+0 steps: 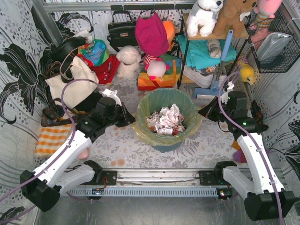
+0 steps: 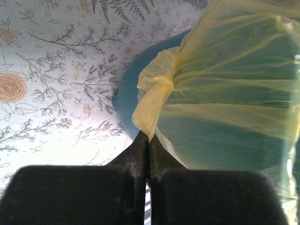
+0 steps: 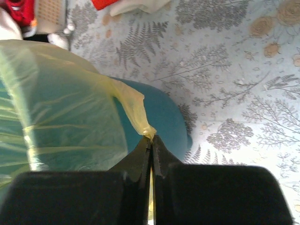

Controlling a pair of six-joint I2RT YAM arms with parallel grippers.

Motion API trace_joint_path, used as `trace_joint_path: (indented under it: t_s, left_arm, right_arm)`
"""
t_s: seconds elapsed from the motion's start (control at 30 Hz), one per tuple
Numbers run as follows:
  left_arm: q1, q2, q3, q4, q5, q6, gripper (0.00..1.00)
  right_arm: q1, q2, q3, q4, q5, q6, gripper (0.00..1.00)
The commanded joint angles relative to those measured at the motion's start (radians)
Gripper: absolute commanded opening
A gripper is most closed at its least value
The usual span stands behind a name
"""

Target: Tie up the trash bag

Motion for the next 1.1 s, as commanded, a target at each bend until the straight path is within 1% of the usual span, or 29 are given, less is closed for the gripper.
trace_joint_path:
  t_s: [0.0,0.2,0.57,0.73,0.93,1.07]
  left_arm:
    - [-0.004,0.001,0.071,-0.027,0.001,0.004,0.07]
    - [-0.005,-0.011,0.169,-0.106,-0.001,0.034,0.06]
    - [-0.004,0.004,0.316,-0.139,-0.022,0.059,0.04]
    - [-0.005,0.033,0.373,-0.144,-0.008,0.075,0.04]
    - [-0.004,0.055,0.398,-0.115,-0.027,0.089,0.04]
    - [-0.004,0.095,0.412,-0.067,-0.004,0.094,0.04]
  right_arm:
    - [0.004,-0.019,0.061,0.022,-0.068,0.044,0.00]
    - [0.004,-0.062,0.123,0.031,-0.104,0.078,0.00]
    - [0.004,-0.073,0.211,0.068,-0.134,0.112,0.00]
    - [0.004,-0.053,0.250,0.098,-0.167,0.125,0.00]
    - [0.004,-0.040,0.264,0.204,-0.214,0.165,0.00]
    - [0.004,-0.013,0.243,0.294,-0.262,0.215,0.00]
